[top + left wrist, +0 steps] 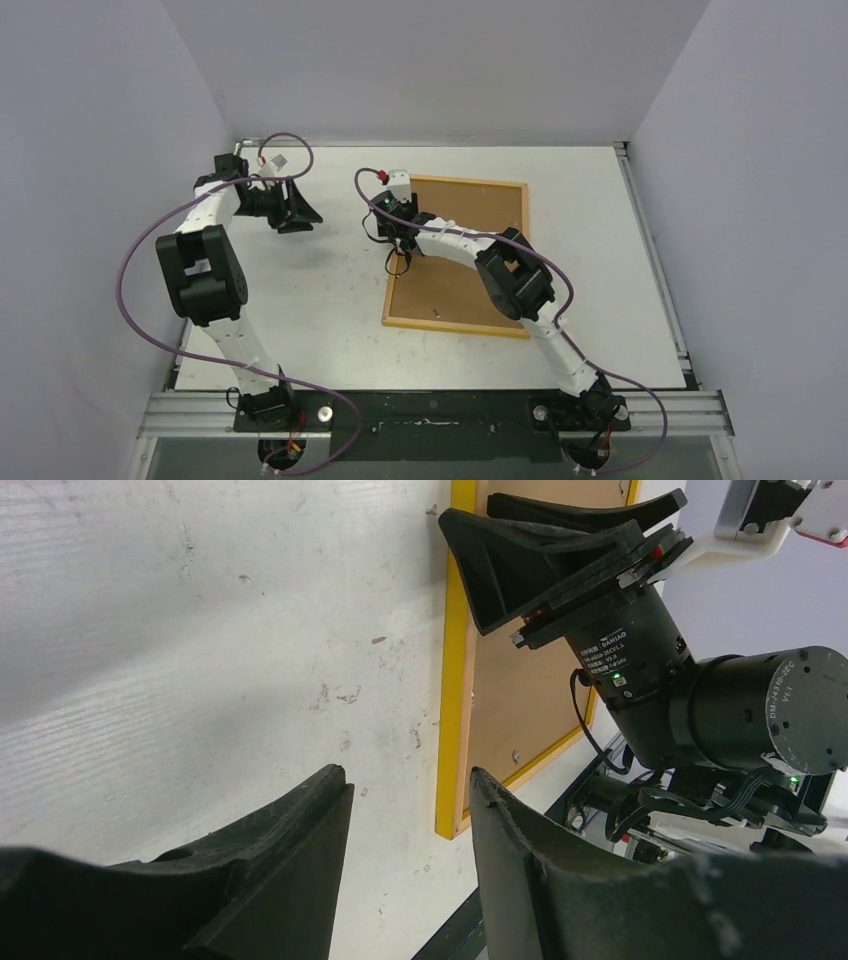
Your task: Put the photo into the frame
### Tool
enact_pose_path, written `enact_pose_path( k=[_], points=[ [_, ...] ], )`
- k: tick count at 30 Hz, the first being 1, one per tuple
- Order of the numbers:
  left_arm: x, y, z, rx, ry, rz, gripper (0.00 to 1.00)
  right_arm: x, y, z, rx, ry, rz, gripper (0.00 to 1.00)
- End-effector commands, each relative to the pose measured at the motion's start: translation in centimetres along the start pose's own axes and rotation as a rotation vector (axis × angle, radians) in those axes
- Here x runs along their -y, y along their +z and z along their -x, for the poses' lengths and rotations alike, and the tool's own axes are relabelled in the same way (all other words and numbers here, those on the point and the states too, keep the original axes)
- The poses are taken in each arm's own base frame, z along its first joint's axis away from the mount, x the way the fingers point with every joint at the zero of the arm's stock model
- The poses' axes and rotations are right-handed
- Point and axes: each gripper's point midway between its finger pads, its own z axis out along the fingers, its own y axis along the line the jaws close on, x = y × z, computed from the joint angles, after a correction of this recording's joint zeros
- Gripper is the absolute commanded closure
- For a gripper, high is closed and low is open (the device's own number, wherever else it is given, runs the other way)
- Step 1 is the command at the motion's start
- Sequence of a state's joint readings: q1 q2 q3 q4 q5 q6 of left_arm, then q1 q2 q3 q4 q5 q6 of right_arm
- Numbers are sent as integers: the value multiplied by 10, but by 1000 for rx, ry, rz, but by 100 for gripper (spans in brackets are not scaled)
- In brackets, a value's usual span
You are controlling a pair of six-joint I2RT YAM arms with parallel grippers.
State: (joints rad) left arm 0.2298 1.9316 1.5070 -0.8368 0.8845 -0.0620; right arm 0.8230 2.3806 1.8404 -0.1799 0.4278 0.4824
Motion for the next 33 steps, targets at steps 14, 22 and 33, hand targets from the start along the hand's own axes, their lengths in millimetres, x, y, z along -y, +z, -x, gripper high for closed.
enact_pose_path(
  k=[14, 22, 33],
  points=[
    [15, -8, -2, 20, 52, -29, 57, -17, -9, -6, -19, -27, 84, 78],
    [15, -1, -5, 17, 52, -24, 58, -44, -73, -40, -66, -173, 339, 84],
    [17, 20, -3, 10, 79, -6, 59, -92, -181, -86, -150, -421, 775, 83]
  ],
)
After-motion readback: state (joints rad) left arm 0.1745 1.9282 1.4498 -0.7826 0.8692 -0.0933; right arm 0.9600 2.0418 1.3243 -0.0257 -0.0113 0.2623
